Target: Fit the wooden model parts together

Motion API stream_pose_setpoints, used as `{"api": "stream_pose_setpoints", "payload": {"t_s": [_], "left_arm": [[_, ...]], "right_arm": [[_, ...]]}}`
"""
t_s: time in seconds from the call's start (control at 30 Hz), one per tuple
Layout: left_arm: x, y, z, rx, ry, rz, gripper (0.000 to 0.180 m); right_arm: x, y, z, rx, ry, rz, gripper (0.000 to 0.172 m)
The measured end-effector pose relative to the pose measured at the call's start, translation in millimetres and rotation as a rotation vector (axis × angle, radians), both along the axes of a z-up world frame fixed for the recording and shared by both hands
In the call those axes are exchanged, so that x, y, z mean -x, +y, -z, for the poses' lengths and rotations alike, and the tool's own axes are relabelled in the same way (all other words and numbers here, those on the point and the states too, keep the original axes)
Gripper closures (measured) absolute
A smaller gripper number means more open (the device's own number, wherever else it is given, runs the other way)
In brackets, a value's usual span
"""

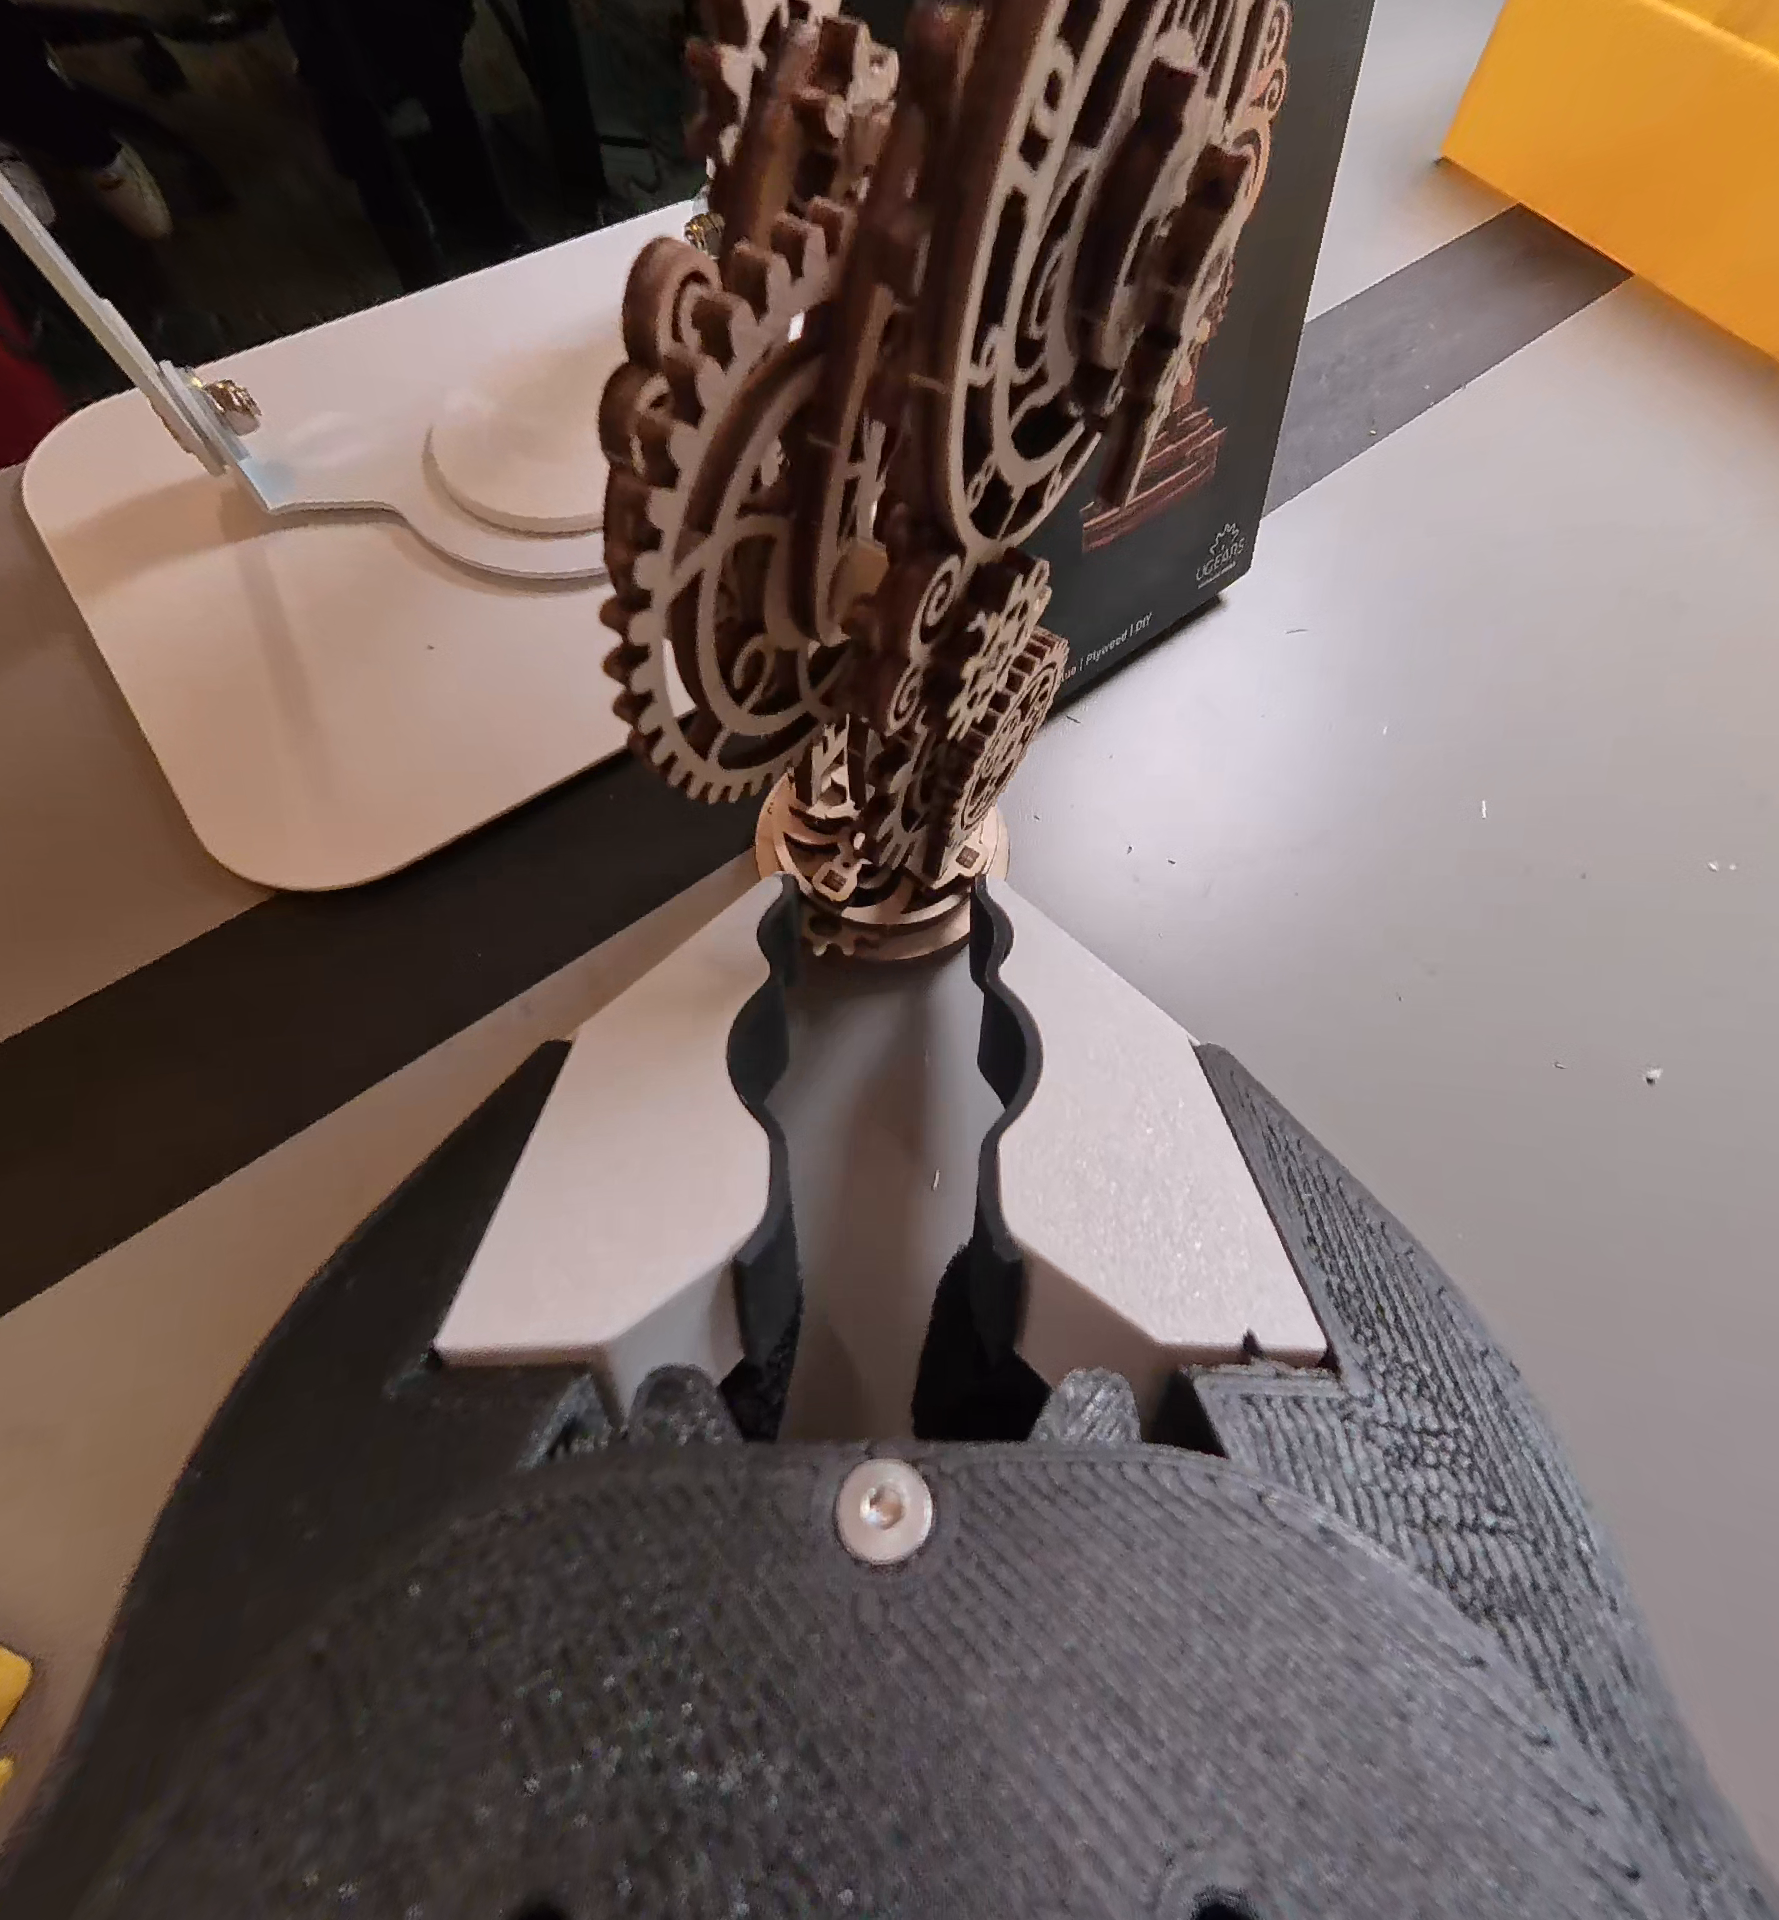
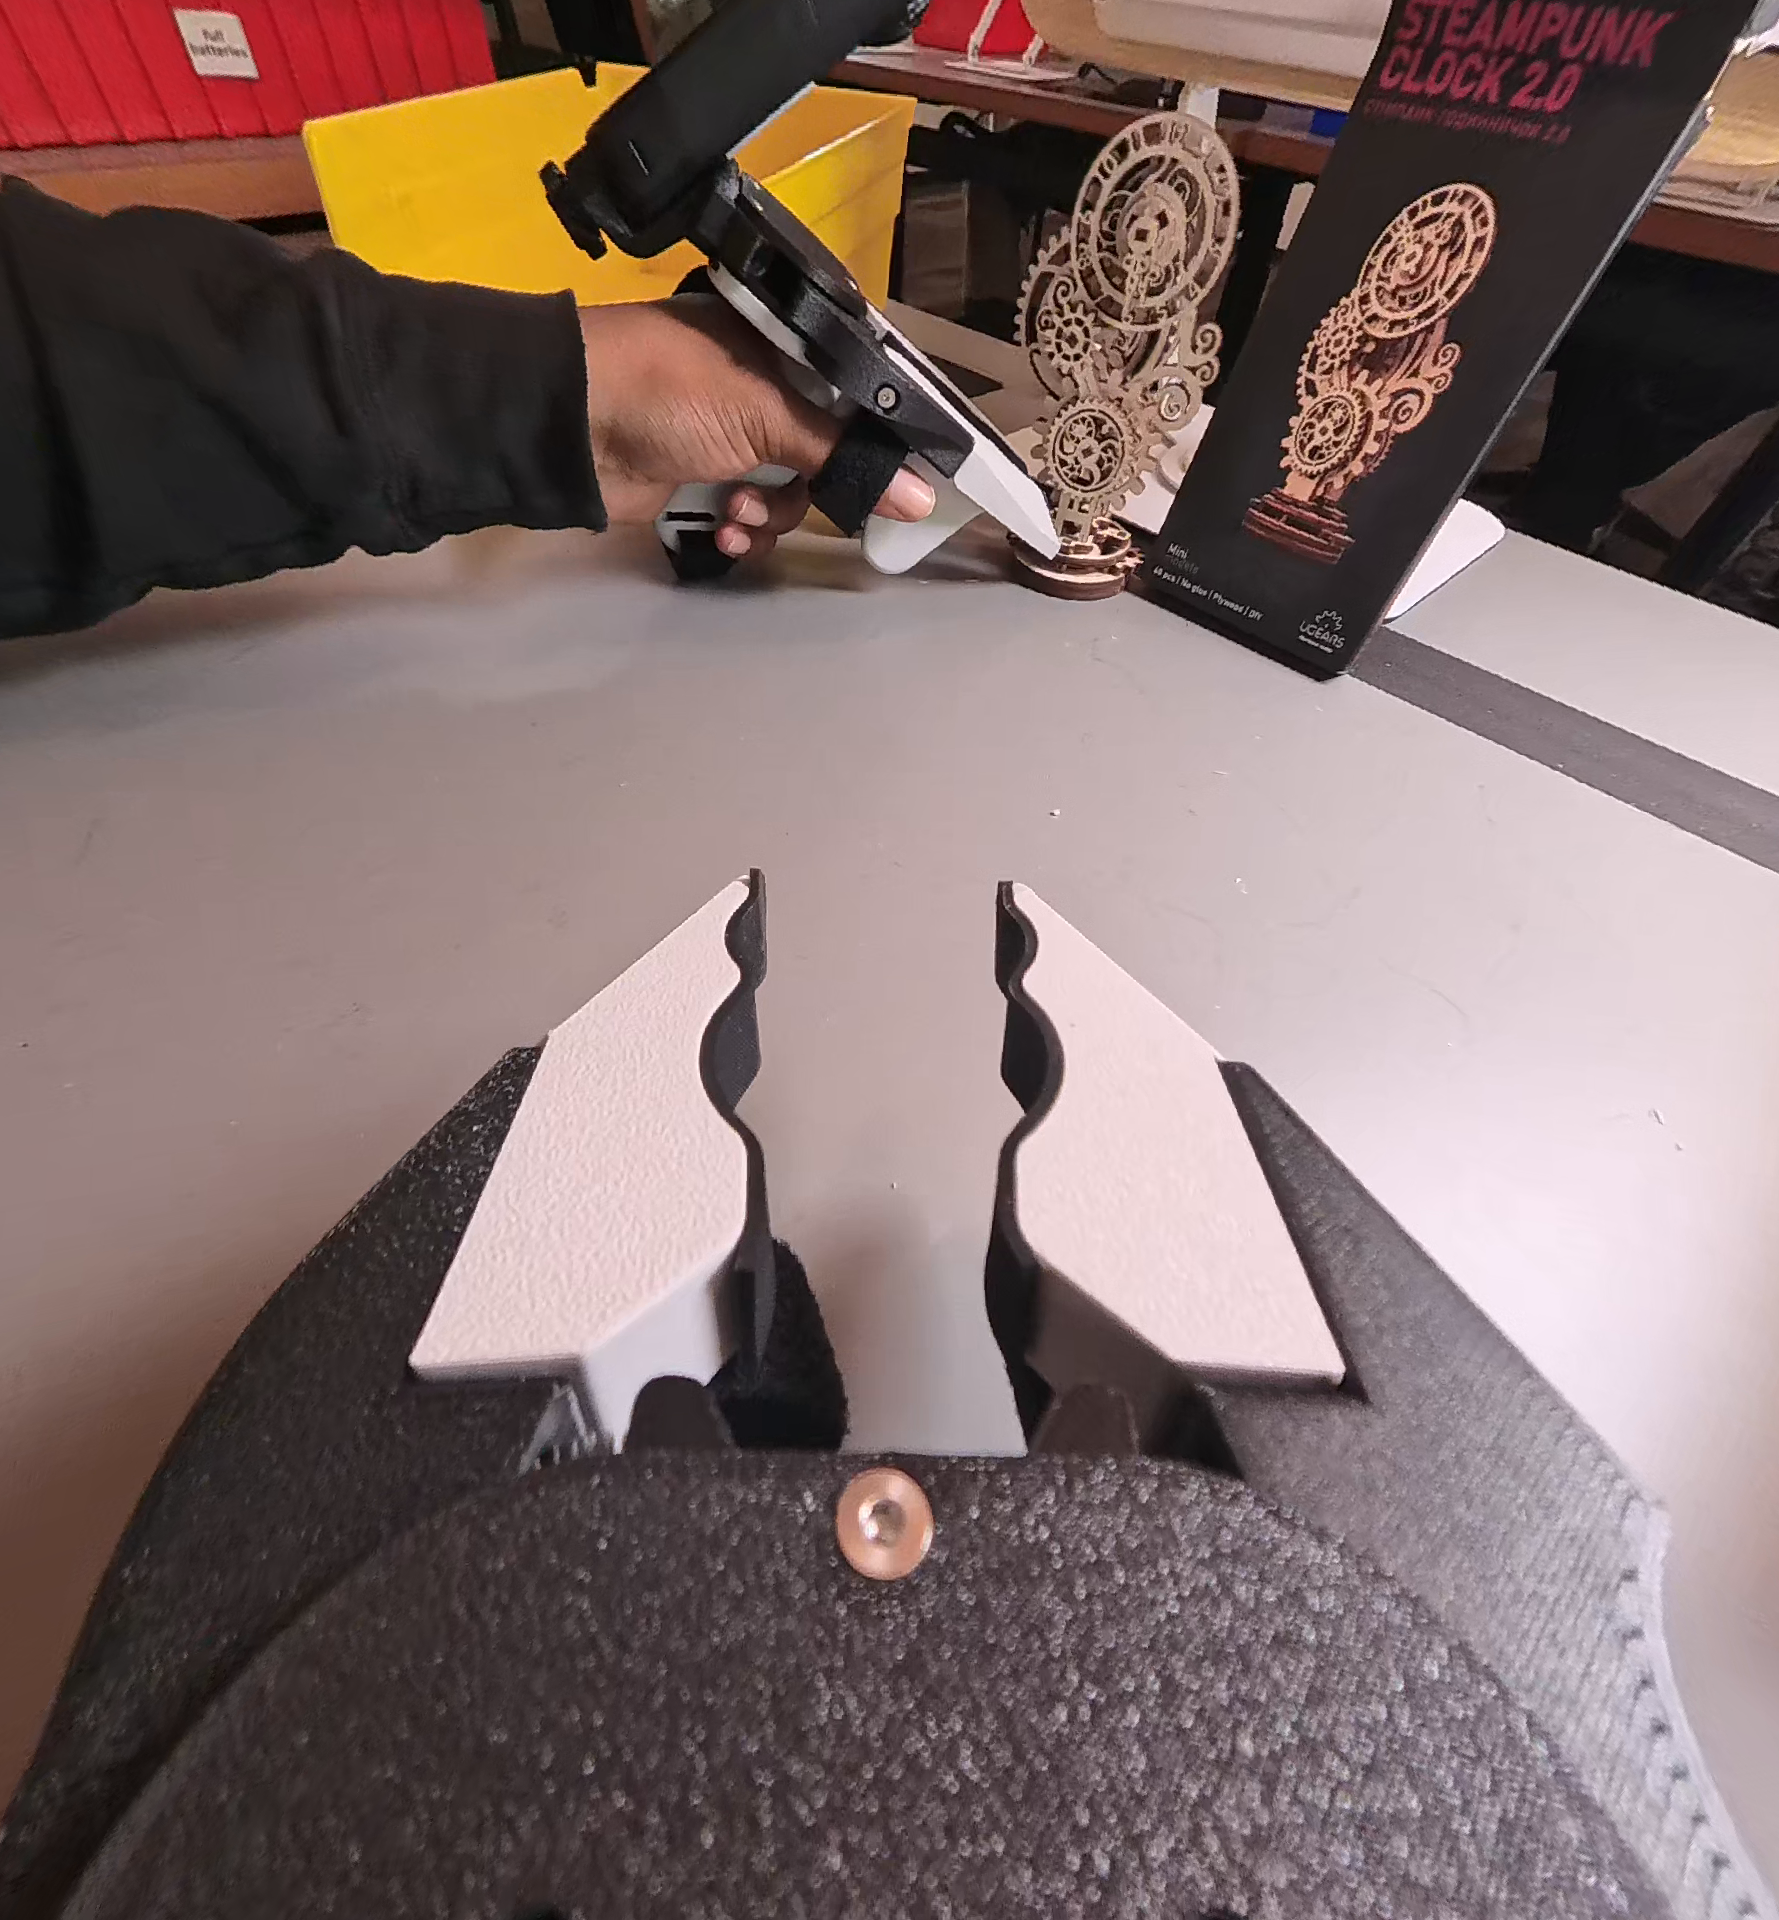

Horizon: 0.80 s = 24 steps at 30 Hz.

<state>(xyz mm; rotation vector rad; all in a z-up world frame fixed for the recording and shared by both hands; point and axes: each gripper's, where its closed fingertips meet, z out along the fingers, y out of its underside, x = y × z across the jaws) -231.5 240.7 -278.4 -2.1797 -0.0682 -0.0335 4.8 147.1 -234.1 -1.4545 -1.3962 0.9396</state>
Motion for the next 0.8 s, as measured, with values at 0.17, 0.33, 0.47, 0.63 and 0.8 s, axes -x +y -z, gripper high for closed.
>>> {"api": "stream_pose_setpoints", "payload": {"t_s": [0.17,0.33,0.47,0.63,0.8], "left_arm": [[0.3,1.6,-0.1,0.001,0.003,0.033,0.15],[0.9,1.7,-0.1,0.001,-0.001,0.06,0.149],[0.8,1.7,-0.4,0.006,0.019,0.091,0.149],[1.3,0.7,-1.0,0.018,0.049,0.146,0.149],[3.1,-0.7,-1.5,0.021,0.068,0.177,0.147]], "right_arm": [[0.3,-1.9,0.8,-0.007,-0.006,-0.009,0.129],[0.2,-2.8,0.7,-0.009,-0.007,-0.013,0.129],[0.3,-3.6,1.4,-0.01,-0.011,-0.017,0.129],[0.3,-4.3,1.7,-0.012,-0.015,-0.022,0.129],[0.7,-6.0,2.0,-0.013,-0.017,-0.029,0.129]]}}
